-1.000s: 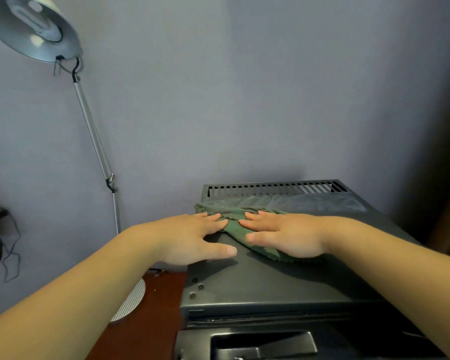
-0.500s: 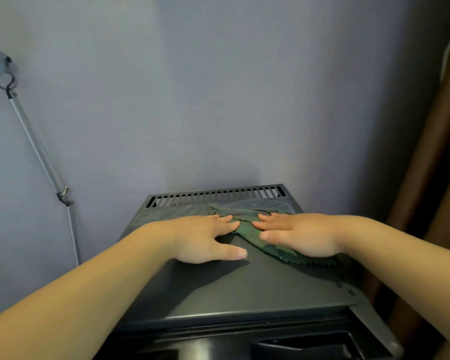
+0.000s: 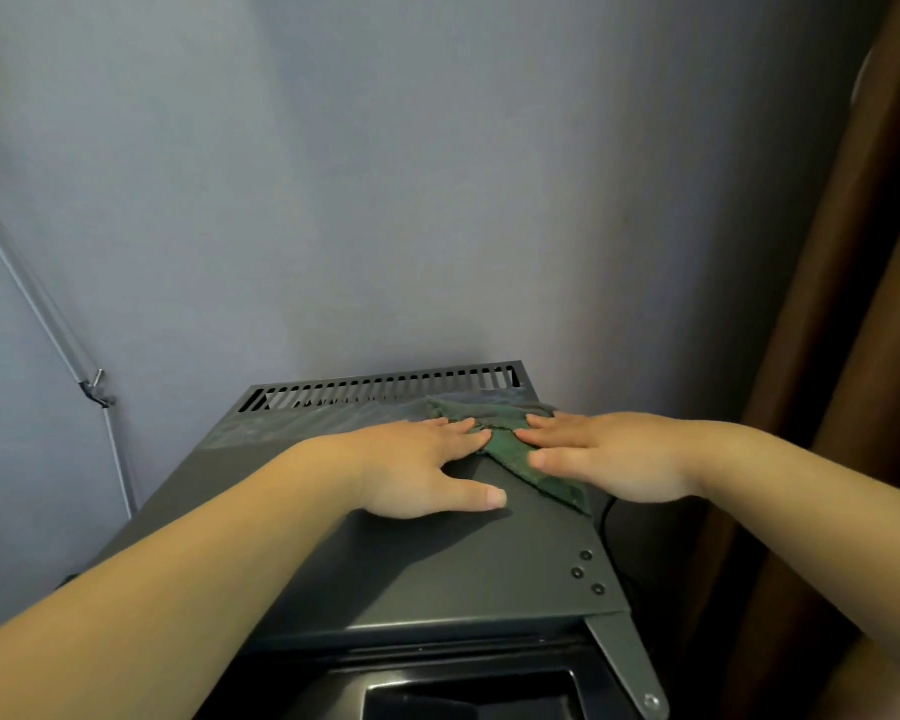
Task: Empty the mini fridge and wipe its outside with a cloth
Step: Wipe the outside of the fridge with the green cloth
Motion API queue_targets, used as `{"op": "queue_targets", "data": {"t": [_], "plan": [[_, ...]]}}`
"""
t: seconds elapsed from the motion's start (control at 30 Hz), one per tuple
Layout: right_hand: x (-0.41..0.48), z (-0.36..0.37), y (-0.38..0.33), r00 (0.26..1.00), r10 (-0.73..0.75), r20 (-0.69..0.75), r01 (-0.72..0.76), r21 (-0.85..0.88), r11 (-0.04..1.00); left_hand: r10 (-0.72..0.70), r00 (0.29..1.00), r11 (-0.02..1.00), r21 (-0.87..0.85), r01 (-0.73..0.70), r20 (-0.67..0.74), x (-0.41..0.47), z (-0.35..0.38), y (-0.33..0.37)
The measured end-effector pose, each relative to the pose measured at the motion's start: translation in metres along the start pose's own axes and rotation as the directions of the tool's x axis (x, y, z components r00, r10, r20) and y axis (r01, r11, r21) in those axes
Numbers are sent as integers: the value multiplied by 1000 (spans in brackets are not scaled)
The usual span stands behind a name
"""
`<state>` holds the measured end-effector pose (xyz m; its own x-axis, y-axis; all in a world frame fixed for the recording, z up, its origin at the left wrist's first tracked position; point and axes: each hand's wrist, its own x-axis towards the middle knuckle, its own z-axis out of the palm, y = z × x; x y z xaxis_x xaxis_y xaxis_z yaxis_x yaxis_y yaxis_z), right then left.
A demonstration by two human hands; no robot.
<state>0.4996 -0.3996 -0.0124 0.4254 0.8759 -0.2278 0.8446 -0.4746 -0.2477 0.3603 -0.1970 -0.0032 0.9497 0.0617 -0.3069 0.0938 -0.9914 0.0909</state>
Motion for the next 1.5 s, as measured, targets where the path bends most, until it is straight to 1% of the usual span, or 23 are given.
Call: {"op": "queue_targets", "data": {"t": [0.17, 0.33, 0.53, 0.67, 0.87, 1.0, 1.1, 1.27, 1.5], "plan": [[6, 5, -20, 1000, 6, -2, -7, -34, 999, 21, 1000, 1000, 3, -21, -20, -10, 3, -17], [30, 8, -58, 999, -10, 34, 12, -50, 999, 15, 1000, 1000, -17, -15, -22, -36, 8, -57], [72, 9, -119, 994, -54, 90, 58, -39, 998, -29, 999, 999, -37, 28, -26, -75, 14, -119], [102, 12, -160, 992, -82, 101, 86, -40, 995, -60, 998, 997, -59, 58, -29, -102, 20, -159], [142, 18, -215, 987, -111, 113, 117, -50, 992, -102, 992, 991, -89, 95, -78, -137, 31, -212], [162, 21, -240, 987, -114, 116, 120, -48, 992, -117, 987, 984, -148, 100, -108, -149, 37, -237], [169, 21, -251, 988, -114, 106, 119, -48, 992, -95, 987, 982, -177, 70, -133, -151, 41, -251], [169, 21, -252, 990, -99, 104, 104, -45, 994, -95, 987, 978, -199, 68, -129, -144, 37, -260], [151, 18, -221, 993, -78, 91, 83, -43, 996, -84, 995, 985, -153, 75, -49, -126, 20, -235]]}}
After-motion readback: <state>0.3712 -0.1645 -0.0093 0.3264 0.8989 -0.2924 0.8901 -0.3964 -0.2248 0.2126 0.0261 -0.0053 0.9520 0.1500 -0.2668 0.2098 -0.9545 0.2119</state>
